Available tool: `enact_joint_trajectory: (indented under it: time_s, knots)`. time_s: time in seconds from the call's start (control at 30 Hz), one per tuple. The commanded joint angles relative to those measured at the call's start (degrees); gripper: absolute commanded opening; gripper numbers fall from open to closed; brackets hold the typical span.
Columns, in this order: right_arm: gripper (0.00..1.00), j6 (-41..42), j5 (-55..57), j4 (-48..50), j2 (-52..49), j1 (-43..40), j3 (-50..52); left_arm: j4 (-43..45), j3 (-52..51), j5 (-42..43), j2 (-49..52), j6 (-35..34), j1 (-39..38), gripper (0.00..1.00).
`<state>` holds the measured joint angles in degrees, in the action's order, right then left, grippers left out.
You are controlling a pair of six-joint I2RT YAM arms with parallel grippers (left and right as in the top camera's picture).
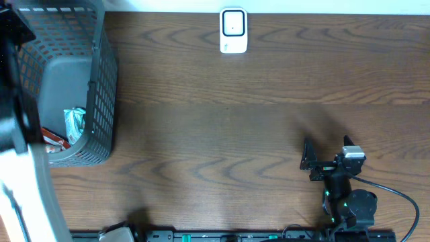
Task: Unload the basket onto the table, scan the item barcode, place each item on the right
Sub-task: 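Carry the purple box out and set it on the table centre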
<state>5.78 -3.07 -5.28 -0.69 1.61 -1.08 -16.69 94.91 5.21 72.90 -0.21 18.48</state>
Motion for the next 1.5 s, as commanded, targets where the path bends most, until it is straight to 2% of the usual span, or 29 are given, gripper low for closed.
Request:
enact_joint_trajectory:
  time_s: [0.0,0.07,0.2,0.27,0.37,0.6,0.87,0.9,0.93,0.97,1.0,1.1,1.2,1.27,1.47]
  knots:
    - [0.99,-0.52,-0.28,-0.07,0.35,-0.07,0.2,-0.22,-0.13,12.81,-1.86,-6.49,-6.69,0.07]
    - [0.99,-0.52,-0.31,-0.07,0.35,-0.07,0.2,-1.53,-0.2,12.79,-2.08,-3.5,-12.07,0.08]
    - [0.99,-0.52,-0.31,-0.07,0.35,-0.07,0.2,-5.64,-1.33,11.63,0.15,11.23,-24.17,0.07]
    - [0.99,-0.5,-0.28,-0.07,0.37,-0.07,0.2,-7.87,-1.99,8.07,2.45,16.33,-29.83,0.07]
    - [0.99,-0.52,-0.28,-0.07,0.35,-0.07,0.2,-11.23,-2.12,0.96,8.31,20.44,-38.14,0.08]
    - [0.99,-0.5,-0.31,-0.07,0.35,-0.07,0.2,-11.04,-2.12,-0.79,23.23,21.2,-48.33,0.08]
    - [0.99,-0.52,-0.28,-0.07,0.35,-0.07,0.2,-6.16,-2.12,-0.76,37.44,20.9,-53.53,0.08]
    - [0.99,-0.52,-0.28,-0.07,0.35,-0.07,0.2,-5.64,-2.12,-0.76,38.36,20.9,-54.01,0.13]
    - [0.99,-0.5,-0.31,-0.07,0.35,-0.07,0.2,-5.16,-2.12,-0.76,39.17,20.9,-54.58,0.24]
    - [0.99,-0.52,-0.31,-0.07,0.35,-0.07,0.2,-4.74,-2.12,-0.76,39.71,20.94,-55.15,0.42]
    - [0.99,-0.52,-0.31,-0.07,0.35,-0.07,0.2,-4.39,-2.12,-0.79,40.06,20.96,-55.56,0.55]
    - [0.99,-0.52,-0.28,-0.07,0.35,-0.07,0.2,-2.78,-2.1,-2.01,39.95,21.62,-56.17,0.78]
    - [0.99,-0.52,-0.28,-0.07,0.33,-0.07,0.2,1.49,-1.99,-14.38,37.46,21.62,-55.67,0.81]
    - [0.99,-0.52,-0.31,-0.07,0.31,-0.07,0.2,3.76,-1.99,-19.12,35.1,21.64,-54.6,0.81]
    - [0.99,-0.52,-0.28,-0.07,0.31,-0.07,0.2,5.64,-1.99,-20.28,24.15,21.55,-46.18,0.82]
